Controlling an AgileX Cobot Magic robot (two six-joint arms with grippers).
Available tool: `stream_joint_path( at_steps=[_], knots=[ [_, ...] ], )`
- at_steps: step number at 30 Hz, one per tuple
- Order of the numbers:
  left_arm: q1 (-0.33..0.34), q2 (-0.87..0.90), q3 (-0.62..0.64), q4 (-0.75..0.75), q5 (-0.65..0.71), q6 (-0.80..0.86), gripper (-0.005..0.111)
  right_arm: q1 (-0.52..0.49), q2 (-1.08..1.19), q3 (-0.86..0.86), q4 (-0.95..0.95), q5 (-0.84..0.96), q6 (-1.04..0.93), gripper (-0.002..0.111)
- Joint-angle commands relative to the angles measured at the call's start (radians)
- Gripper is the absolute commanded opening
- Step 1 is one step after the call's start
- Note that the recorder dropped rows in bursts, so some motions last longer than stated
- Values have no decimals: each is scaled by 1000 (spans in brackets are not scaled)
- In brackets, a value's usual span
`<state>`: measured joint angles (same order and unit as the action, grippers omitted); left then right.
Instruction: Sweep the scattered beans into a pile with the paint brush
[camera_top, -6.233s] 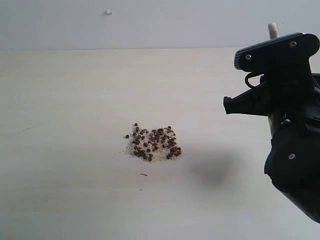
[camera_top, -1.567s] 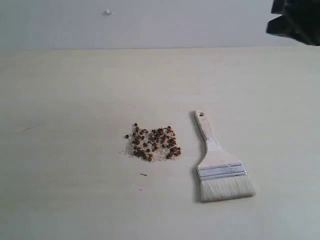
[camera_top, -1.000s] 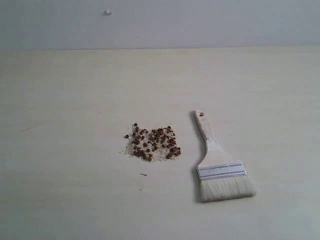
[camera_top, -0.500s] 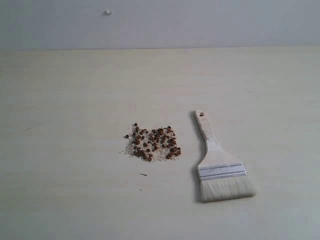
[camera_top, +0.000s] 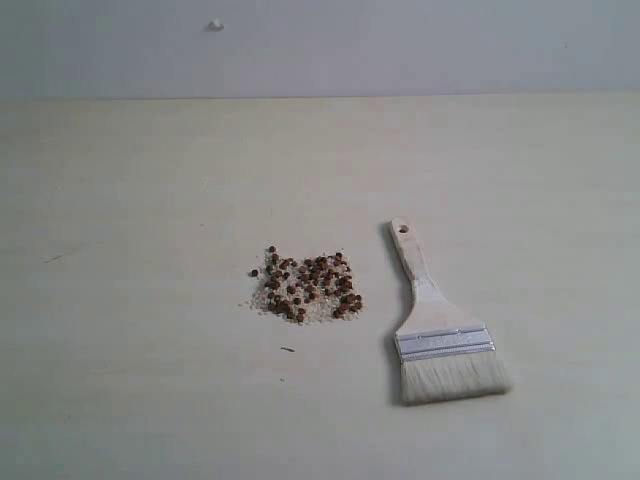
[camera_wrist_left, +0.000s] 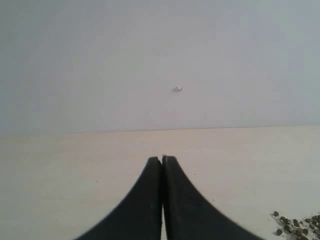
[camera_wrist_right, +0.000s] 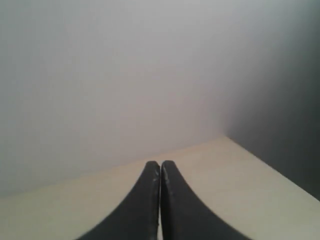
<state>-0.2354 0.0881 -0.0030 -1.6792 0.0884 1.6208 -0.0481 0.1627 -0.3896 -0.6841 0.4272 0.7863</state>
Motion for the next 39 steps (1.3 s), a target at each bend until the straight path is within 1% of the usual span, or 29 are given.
stream_joint_path(
  at_steps=[1,3,6,16,18,20,39],
  knots=[
    [-5,-6,3,0,1,1,0,1,-64,75,372,-150,-482,0],
    [-5,-6,3,0,1,1,0,1,-113,121,445,-205,-546,0],
    [-5,-6,3,0,1,1,0,1,-163,188,441,-193,-569,0],
    [-5,-6,3,0,1,1,0,1,-163,387,447,-183,-607,0],
    [-5,-6,3,0,1,1,0,1,-163,390,447,-178,-601,0],
    [-5,-6,3,0,1,1,0,1,-163,390,449,-120,-601,0],
    [-5,-6,3,0,1,1,0,1,-163,390,449,-120,-601,0]
  ],
)
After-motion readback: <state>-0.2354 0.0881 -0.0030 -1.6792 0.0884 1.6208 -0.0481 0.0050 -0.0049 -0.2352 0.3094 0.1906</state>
